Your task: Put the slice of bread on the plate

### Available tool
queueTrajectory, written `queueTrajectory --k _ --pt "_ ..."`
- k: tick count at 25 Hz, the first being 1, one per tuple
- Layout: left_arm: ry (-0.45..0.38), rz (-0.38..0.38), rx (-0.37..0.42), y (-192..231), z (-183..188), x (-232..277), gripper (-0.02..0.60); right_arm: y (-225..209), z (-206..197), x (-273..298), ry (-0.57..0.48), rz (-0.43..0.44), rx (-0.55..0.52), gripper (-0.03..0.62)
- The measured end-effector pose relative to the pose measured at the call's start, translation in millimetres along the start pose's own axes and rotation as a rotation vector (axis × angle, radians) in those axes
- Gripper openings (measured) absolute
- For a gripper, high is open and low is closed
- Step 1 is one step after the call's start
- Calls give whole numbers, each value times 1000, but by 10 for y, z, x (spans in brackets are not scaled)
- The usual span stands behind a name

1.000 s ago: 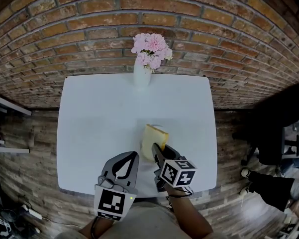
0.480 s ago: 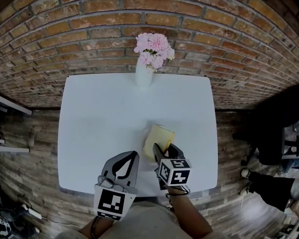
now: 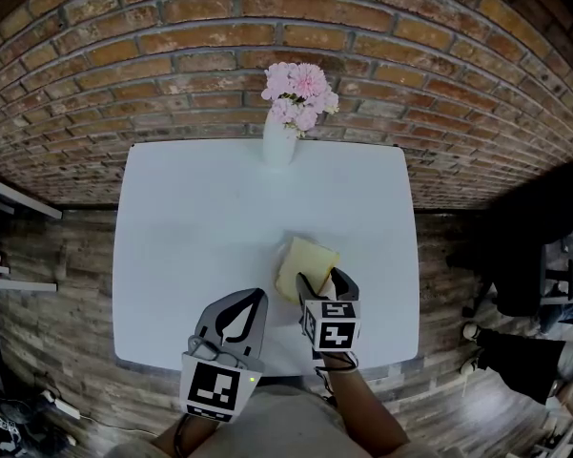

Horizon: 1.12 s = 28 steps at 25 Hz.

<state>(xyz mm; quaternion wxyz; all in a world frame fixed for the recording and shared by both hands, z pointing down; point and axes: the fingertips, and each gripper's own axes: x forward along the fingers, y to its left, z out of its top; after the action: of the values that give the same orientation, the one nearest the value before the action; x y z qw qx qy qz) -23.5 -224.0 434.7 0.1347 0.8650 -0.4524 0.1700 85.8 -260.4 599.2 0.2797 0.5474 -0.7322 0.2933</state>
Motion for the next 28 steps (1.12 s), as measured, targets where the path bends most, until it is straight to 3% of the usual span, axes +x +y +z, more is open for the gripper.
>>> queueTrajectory --k 12,24,28 --pt "0 -10 0 -2 14 26 9 -68 -72 48 28 -38 -9 310" --pt "-6 -6 -1 -45 32 27 9 -65 2 -15 -15 -31 8 308" --pt "-9 -6 -2 -58 36 22 9 -77 50 -63 -47 -30 8 225"
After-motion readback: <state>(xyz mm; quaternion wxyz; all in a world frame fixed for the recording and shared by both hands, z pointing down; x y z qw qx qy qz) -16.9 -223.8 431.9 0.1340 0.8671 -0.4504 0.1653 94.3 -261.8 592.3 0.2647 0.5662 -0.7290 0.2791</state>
